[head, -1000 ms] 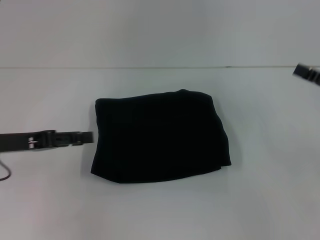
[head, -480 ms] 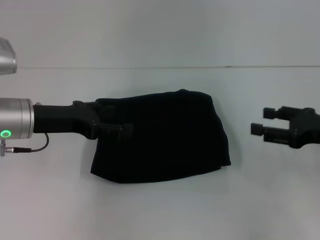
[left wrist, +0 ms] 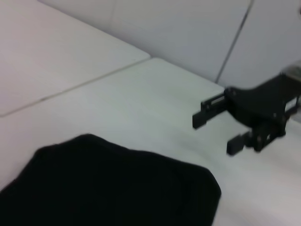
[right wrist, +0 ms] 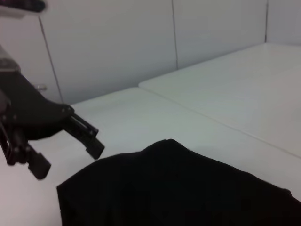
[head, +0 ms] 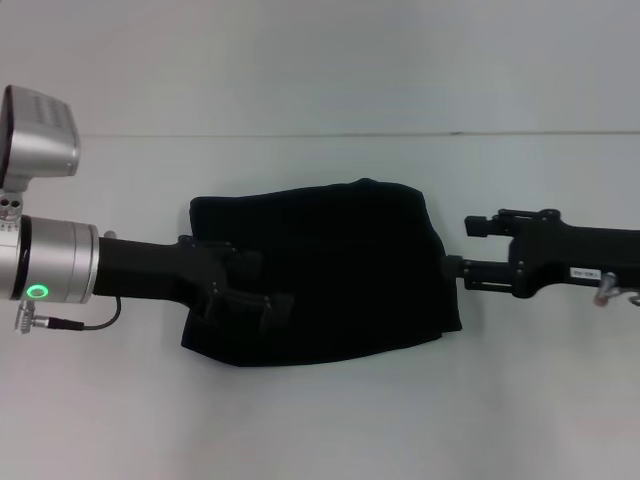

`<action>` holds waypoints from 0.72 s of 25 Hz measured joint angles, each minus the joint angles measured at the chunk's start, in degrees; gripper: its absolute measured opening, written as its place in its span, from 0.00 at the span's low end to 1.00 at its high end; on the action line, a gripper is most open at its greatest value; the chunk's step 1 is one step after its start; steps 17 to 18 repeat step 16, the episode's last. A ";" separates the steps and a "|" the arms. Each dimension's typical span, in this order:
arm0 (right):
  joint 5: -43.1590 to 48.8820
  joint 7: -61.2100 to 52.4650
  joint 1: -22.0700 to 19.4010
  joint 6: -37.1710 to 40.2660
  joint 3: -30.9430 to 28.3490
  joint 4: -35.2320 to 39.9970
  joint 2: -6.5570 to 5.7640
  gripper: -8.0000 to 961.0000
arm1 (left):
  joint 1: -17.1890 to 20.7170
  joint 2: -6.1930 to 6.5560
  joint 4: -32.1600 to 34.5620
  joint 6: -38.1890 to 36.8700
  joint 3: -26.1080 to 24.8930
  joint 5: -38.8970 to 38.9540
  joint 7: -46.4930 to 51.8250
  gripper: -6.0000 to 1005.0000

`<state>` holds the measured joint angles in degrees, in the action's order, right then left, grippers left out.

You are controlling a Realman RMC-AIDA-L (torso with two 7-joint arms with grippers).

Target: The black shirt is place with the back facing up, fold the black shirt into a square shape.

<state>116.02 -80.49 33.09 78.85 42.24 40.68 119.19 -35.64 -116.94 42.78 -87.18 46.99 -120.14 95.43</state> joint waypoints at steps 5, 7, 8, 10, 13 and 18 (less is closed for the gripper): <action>-0.27 2.41 2.02 -2.69 1.43 -3.24 0.85 0.77 | 0.20 -0.48 -0.03 0.55 -1.90 0.36 0.42 0.92; -0.33 3.93 2.63 -3.59 1.61 -4.81 0.84 0.77 | 0.21 -0.58 -0.03 0.73 -2.12 0.37 0.78 0.92; -0.47 4.45 2.76 -4.15 1.60 -5.32 0.87 0.77 | 0.22 -0.60 -0.03 0.75 -2.29 0.38 1.16 0.92; -1.24 5.68 2.89 -5.22 1.54 -6.26 0.89 0.77 | 0.22 -0.62 -0.03 0.79 -2.96 0.39 2.04 0.92; -3.29 8.48 2.86 -5.73 1.64 -7.58 0.91 0.77 | 0.22 -0.64 -0.02 0.80 -3.72 0.39 2.55 0.92; -3.89 10.26 2.70 -5.75 1.73 -7.94 0.93 0.77 | 0.23 -0.63 0.00 0.79 -3.73 0.26 2.62 0.92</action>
